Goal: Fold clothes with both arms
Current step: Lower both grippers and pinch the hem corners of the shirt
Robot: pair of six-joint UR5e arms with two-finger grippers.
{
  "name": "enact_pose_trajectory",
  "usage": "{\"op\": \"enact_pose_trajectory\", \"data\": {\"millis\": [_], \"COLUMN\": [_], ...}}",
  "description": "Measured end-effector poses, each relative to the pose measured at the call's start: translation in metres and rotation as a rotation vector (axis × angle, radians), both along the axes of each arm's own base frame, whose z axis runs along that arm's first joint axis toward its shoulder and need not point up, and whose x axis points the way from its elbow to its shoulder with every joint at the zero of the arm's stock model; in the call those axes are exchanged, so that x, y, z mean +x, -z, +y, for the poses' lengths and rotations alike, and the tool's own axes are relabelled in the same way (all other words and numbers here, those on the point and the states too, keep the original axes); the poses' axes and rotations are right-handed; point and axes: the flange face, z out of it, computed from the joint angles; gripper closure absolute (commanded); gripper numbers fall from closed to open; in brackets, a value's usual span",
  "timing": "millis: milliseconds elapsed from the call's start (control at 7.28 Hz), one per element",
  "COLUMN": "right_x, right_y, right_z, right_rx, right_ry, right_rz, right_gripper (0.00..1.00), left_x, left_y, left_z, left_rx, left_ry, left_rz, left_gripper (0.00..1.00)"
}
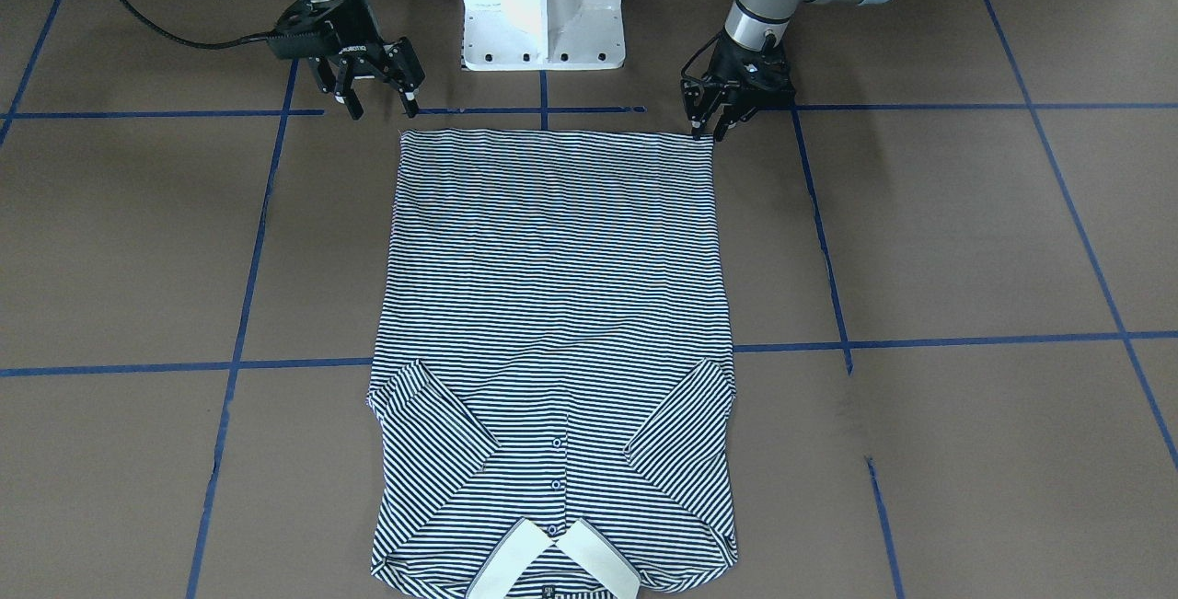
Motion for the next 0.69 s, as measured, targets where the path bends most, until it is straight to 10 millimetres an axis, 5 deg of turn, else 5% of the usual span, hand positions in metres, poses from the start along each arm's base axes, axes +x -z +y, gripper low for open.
{"op": "enact_pose_trajectory", "data": {"millis": [137,275,687], "right_x": [0.0001,0.0002,0.0000], "right_y": [0.0000,0.0000,-0.0005], "right_z": [-0.0003,-0.0006,-0.0007], "right_rx": [0.000,0.001,0.001], "right_ry": [-0.001,-0.002,-0.002], "right_rz": [0.000,0.000,0.001], "right_gripper": [0.07,0.07,0.07], "left_x": [0.0007,0.0012,0.0024], "left_y": [-0.0002,0.0003,0.0027], "left_z": [0.0007,0.0009,0.0011], "left_rx": [-0.001,-0.001,0.001], "left_ry": [-0.003,-0.004,-0.007], "left_rz": [0.000,0.001,0.005], "left_gripper": [0.70,0.95,1.00]}}
